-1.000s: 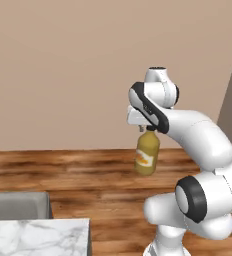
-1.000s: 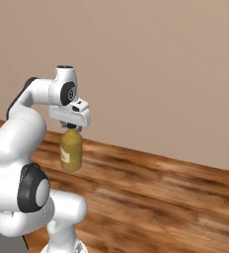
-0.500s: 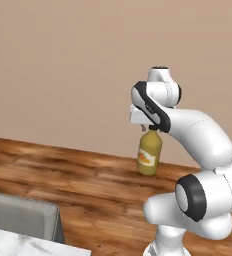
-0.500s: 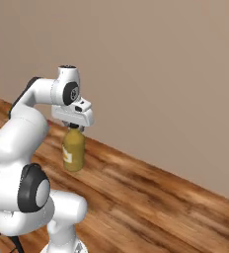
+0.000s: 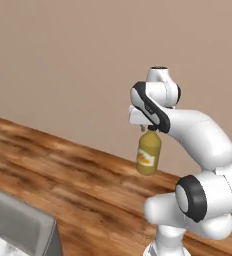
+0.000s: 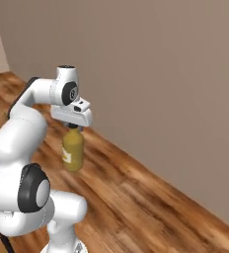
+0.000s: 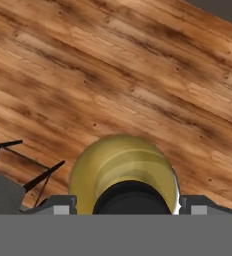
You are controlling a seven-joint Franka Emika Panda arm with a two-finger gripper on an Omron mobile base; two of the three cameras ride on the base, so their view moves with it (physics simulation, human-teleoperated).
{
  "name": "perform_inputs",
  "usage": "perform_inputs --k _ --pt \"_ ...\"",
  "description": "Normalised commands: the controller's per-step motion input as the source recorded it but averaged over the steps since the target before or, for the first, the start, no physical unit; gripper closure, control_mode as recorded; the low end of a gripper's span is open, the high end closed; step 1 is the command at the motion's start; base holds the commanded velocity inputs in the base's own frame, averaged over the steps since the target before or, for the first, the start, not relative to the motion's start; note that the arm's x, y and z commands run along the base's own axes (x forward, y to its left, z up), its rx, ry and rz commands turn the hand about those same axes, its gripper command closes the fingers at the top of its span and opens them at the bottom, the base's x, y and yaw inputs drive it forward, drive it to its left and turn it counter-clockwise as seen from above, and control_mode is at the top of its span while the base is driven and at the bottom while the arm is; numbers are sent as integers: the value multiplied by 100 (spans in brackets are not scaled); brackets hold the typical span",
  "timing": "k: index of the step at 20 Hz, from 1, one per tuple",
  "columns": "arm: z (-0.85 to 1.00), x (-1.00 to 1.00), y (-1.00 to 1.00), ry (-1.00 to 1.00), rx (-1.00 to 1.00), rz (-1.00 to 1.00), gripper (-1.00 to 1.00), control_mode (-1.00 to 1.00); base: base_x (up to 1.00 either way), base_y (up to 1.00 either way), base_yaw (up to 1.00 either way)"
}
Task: Place the drinks on the dining counter in a tight cluster.
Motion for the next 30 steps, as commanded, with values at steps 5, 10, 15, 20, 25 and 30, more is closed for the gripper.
perform_inputs --k 5,10,15,20,25,30 --pt "0 0 0 0 0 0 100 100 69 -14 44" --pt "0 0 0 0 0 0 100 100 69 -12 46" --pt "0 0 0 0 0 0 100 100 70 -16 42" --pt "0 0 0 0 0 0 100 100 71 -18 38" --pt "0 0 0 0 0 0 100 100 71 -21 34" --pt "0 0 0 0 0 0 100 100 70 -23 30"
